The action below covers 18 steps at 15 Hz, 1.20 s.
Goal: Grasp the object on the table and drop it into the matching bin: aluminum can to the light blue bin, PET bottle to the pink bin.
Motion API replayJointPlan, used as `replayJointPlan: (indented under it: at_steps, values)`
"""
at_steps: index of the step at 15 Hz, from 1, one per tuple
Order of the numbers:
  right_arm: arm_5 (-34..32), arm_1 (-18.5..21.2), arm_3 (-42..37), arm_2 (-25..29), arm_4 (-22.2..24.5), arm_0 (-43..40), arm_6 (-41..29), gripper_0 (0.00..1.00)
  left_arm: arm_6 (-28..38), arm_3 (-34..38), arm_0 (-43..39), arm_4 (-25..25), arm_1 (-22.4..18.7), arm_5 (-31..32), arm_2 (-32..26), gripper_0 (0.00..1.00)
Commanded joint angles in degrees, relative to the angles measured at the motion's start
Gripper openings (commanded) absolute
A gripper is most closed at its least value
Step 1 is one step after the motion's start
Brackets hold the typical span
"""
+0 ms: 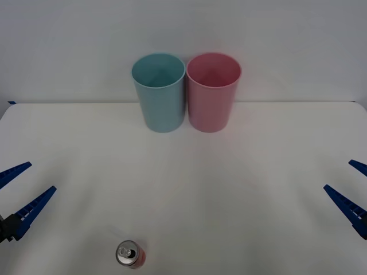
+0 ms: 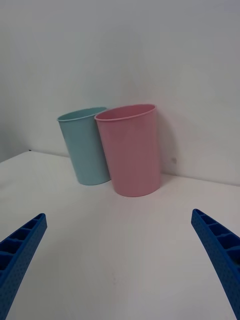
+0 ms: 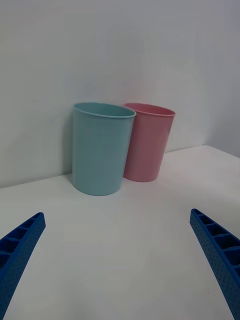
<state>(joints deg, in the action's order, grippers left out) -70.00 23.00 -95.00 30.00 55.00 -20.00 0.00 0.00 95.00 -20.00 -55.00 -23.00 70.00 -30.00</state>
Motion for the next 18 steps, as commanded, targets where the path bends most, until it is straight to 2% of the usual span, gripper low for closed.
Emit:
replayJointPlan:
  at_steps: [1,4,12,18]
  values:
    - [0.00,0.00,0.00,0.00,0.00,0.00,0.00,1.00,0.00,0.00,0.00,0.00,0.00,0.00,0.00,1.00]
    - [0.00,0.00,0.00,0.00,0.00,0.00,0.00,1.00,-0.27,-3.07,1.54,0.95,-0.64,-0.47,-1.03,1.00]
    - [0.00,0.00,0.00,0.00,0.00,0.00,0.00,1.00,-1.14,-7.64,1.10,3.59,-8.11,1.72,0.82,1.00]
    - [0.00,0.00,0.00,0.00,0.00,0.00,0.00,1.00,-2.37,-10.71,0.57,3.50,-11.01,7.17,2.23,1.00]
